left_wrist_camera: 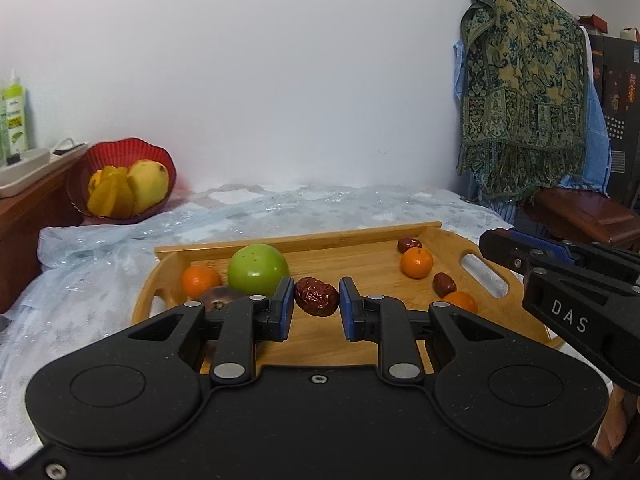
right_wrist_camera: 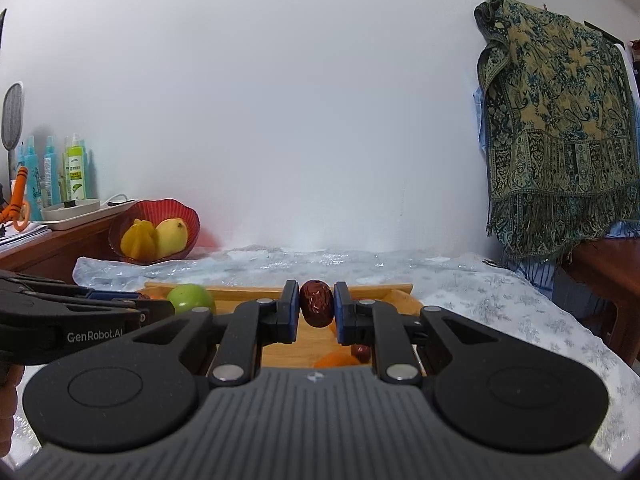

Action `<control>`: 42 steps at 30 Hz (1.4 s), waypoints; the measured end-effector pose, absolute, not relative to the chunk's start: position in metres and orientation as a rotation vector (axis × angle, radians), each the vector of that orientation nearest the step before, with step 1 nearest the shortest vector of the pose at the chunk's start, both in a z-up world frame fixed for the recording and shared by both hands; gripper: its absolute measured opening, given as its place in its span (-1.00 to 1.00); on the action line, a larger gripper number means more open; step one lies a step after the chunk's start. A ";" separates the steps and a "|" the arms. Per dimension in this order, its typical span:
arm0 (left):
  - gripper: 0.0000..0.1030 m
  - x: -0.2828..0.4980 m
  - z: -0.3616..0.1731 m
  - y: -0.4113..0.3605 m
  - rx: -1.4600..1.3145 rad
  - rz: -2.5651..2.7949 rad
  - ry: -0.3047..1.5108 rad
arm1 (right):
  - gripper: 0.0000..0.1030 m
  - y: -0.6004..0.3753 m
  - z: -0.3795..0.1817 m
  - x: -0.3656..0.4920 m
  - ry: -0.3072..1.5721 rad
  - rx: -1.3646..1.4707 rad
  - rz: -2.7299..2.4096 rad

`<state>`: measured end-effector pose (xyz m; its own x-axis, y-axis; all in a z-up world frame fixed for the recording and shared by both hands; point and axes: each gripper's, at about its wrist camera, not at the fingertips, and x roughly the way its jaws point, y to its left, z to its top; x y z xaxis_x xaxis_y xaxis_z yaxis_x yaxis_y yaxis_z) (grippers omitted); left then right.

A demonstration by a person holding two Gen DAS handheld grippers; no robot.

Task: Organize fruits
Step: 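Lift and carry both red dates over the tray with both tools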

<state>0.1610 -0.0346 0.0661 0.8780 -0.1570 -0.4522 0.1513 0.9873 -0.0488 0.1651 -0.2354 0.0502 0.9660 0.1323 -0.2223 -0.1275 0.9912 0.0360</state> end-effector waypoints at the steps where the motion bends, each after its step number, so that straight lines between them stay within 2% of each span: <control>1: -0.57 0.166 0.066 -0.035 -0.014 -0.162 0.478 | -0.58 -0.236 0.050 0.169 0.232 0.027 0.133; 20: -0.57 0.247 0.043 -0.045 -0.022 -0.168 0.600 | -0.58 -0.235 0.034 0.244 0.413 0.050 0.164; 42: -0.56 0.266 0.026 -0.046 -0.029 -0.194 0.680 | -0.57 -0.223 0.015 0.266 0.558 0.006 0.171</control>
